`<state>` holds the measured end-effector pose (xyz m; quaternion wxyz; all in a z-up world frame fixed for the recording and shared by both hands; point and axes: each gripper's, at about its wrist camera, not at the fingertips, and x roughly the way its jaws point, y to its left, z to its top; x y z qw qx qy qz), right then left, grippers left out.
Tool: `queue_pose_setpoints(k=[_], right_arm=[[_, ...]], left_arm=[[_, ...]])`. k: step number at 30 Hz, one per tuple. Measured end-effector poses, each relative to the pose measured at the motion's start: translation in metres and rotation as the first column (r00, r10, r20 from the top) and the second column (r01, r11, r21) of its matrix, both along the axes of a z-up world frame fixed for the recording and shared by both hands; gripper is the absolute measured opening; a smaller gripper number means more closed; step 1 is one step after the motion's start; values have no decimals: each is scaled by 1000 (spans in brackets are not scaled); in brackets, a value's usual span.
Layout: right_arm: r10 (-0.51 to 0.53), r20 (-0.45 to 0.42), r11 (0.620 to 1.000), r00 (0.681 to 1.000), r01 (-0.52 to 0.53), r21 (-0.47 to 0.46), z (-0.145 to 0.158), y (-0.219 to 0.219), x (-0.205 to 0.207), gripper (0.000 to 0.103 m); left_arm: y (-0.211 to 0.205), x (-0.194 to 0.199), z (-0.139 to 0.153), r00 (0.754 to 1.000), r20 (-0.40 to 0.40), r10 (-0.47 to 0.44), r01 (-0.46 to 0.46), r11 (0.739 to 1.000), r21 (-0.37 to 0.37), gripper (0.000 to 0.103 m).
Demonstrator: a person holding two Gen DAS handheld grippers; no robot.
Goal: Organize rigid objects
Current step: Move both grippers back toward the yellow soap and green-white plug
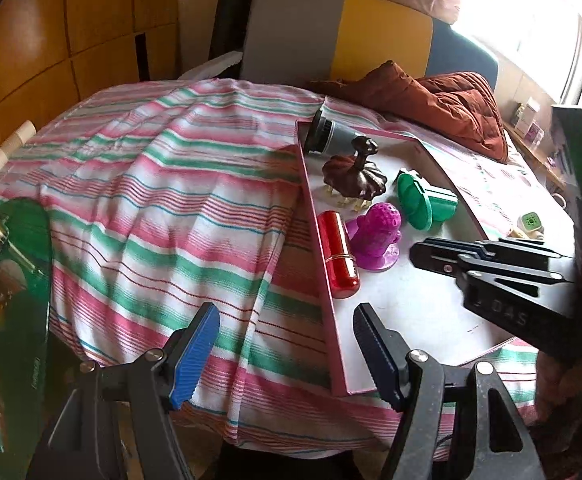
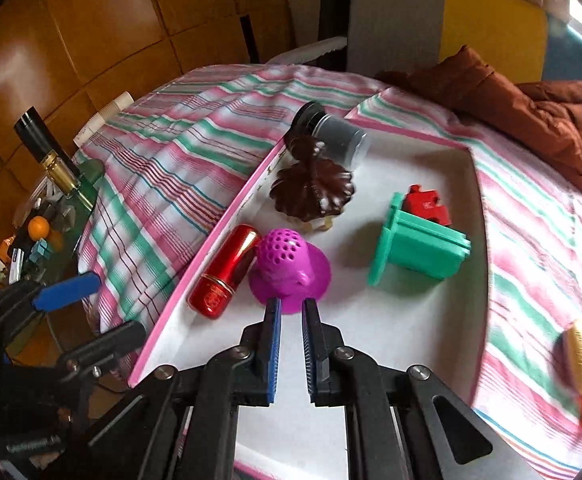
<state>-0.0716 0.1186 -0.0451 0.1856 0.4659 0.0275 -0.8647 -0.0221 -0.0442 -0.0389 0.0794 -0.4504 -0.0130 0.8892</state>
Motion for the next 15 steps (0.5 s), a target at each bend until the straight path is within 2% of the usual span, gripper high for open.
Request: queue_pose_setpoints(k=[3,5,9,11,15], right_arm=[[-6,-27,1000,1000,6,21,6,8,7,15],[-15,-49,999,999,16,31,11,14,12,24],[-36,-82,998,996,40,46,18,27,19,36],[-54,-98,997,994,59,49,22,37,23,47],[-95,-113,994,989,101,46,28,60,27,57]], left_arm=[[4,2,3,1000,-8,-8,8,1000,-6,71],[6,3,5,1000,-13,-11,11,1000,-11,71],[11,4,9,1000,-23,-18,17,1000,-20,71],[14,4,10,999,-25,-24,23,999,-30,71],[22,7,12,999,-28,-45,44,998,-44,71]])
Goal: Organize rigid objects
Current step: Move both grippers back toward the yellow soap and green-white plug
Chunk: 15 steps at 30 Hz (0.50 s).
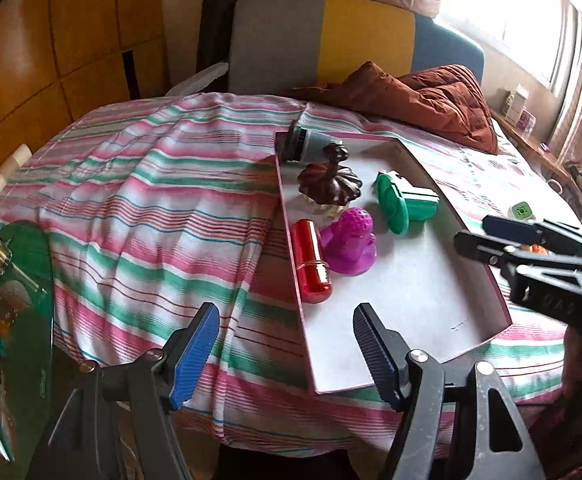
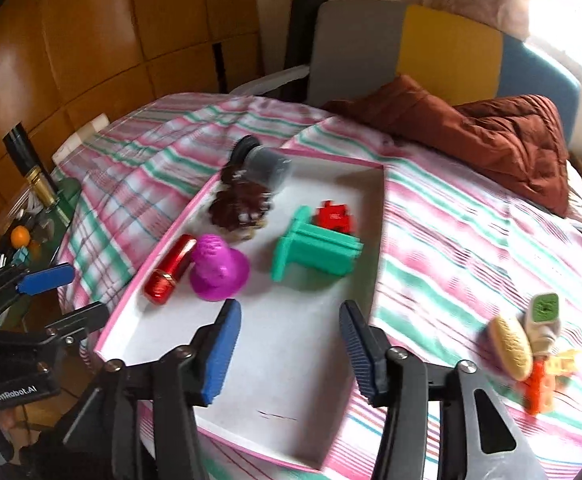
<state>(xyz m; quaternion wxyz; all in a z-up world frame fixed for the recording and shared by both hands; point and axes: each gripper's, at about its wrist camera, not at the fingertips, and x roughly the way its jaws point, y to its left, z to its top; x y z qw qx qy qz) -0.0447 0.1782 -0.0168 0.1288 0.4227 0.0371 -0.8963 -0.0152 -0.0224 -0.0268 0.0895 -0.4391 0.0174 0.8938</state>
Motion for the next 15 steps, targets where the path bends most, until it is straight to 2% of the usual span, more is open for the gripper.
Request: queue_pose_setpoints(k=[2,9,12,15], right_arm=[[-33,-7,999,999,33,-7,4,16,2,64],[-171,-29,985,985,171,-2,18,82,4,72],[-241,-39,970,970,242,8,23,115,6,76],[-328,-44,944,944,329,20,23,154,10,77]], left_arm=[[6,2,2,1000,-10,-15,15,1000,-14,71],[21,3,4,999,-1,-48,48,999,-5,71],[26,3,4,998,6,-63,63,998,-2,71],[36,6,5,996,-6,-89,88,996,-31,71]])
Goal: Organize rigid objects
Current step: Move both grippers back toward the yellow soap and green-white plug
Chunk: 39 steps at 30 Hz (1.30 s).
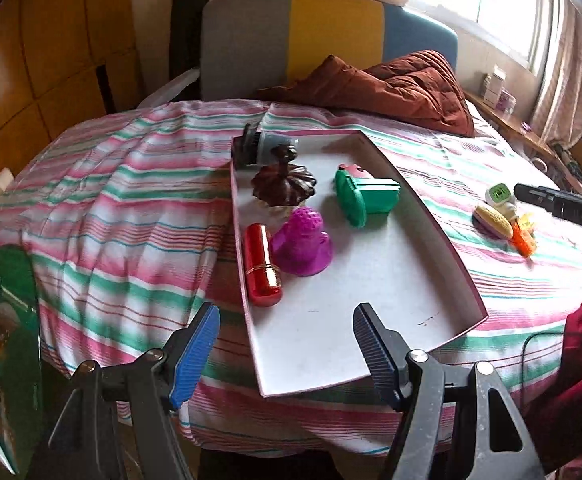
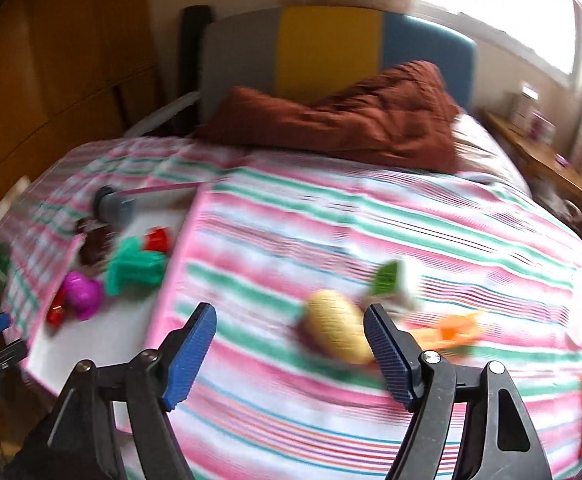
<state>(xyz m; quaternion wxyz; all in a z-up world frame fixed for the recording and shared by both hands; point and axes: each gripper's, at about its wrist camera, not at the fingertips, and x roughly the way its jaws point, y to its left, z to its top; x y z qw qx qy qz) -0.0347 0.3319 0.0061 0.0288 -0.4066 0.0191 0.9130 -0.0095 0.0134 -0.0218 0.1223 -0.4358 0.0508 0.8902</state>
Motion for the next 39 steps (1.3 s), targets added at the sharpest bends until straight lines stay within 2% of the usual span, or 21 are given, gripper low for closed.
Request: queue_pose_setpoints(k=[5,9,12,25,29,39], right_arm=[[-165,-2,986,986,165,11,-6,56,7,77],[-319,9,944,948,319,-82,-11,99,13,77],[-377,15,916,926,375,-145,-10,117,17,79],[-463,52,871,885,465,-160,-15,134,25,83],[-487,62,853,871,489,-180,-16,139,29,83],[-511,64,830,857,512,-222,-15,147,33,84]], left_arm=[[17,1,4,999,-17,-39,38,999,-21,70],[35,-1,9,996,-32,-80,79,996,-35,70],[47,-2,12,994,-40,-106,104,994,-39,70],[95,-2,16,977,-42,-209,207,978,-39,70],[108,-2,15,971,-35,-238,237,971,-42,65],[144,-8,18,951,-18,-308,307,951,-18,65]])
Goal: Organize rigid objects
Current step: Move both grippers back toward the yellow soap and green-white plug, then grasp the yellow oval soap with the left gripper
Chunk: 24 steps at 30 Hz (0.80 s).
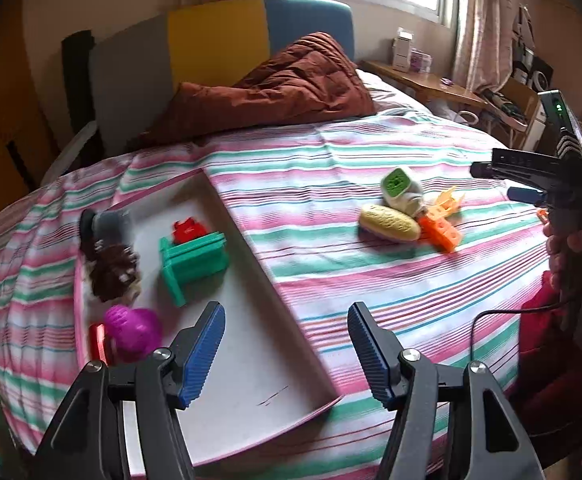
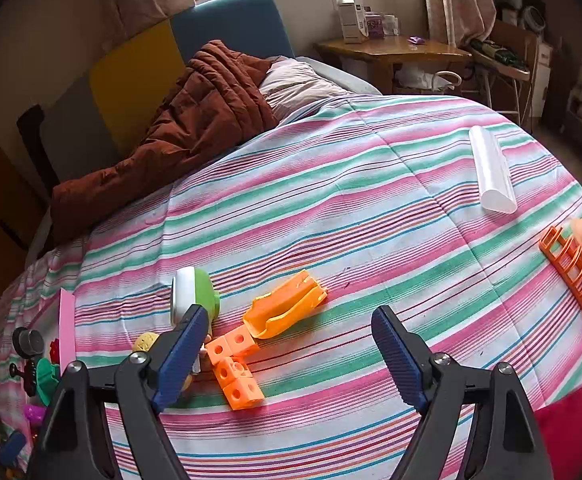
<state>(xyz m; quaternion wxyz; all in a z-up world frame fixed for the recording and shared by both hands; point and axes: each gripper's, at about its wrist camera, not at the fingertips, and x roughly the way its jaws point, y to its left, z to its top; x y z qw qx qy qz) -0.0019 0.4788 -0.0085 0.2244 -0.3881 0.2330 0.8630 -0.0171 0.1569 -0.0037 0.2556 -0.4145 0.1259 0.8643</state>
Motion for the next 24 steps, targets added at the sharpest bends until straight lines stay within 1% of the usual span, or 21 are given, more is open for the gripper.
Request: queue_pose_setpoints(k=[3,6,10,11,12,14,17,19,21,24], right_arm=[[-22,-11,1000,1000,22,-14,1,5,4,84],[-69,-33,997,997,67,-48,2,15,11,85],[-123,-50,985,991,116,-125,-1,30,19,86],[-129,-52,983,990,120,-140,-2,32,20,86],[-132,-53,981,990,123,-150,-3,33,20,86],[-132,-54,980,990,122,-156,-3,33,20,86],[-121,-53,981,991,111,-161,-3,31,17,86],[-115,-49,981,992,105,-166,-4,31,15,86],[-111,-48,980,993,101,-173,-5,30,14,86],[-111,-49,978,993,100,-182,-6,32,14,86]], left_arm=[[17,-5,0,998,42,-38,37,999,29,65],[38,-10,-4,993,90,-73,68,996,56,65],[66,-15,-12,990,96,-100,98,995,31,65],[69,-17,-14,989,105,-102,99,995,32,65],[76,-22,-18,986,131,-103,98,994,42,65],[85,-31,-22,980,171,-98,89,994,57,65],[102,-43,-31,977,195,-91,84,996,42,65],[109,-51,-37,969,233,-86,76,996,52,65],[115,-65,-47,946,319,-55,28,996,88,65],[119,-78,-55,932,361,-9,-34,993,113,65]])
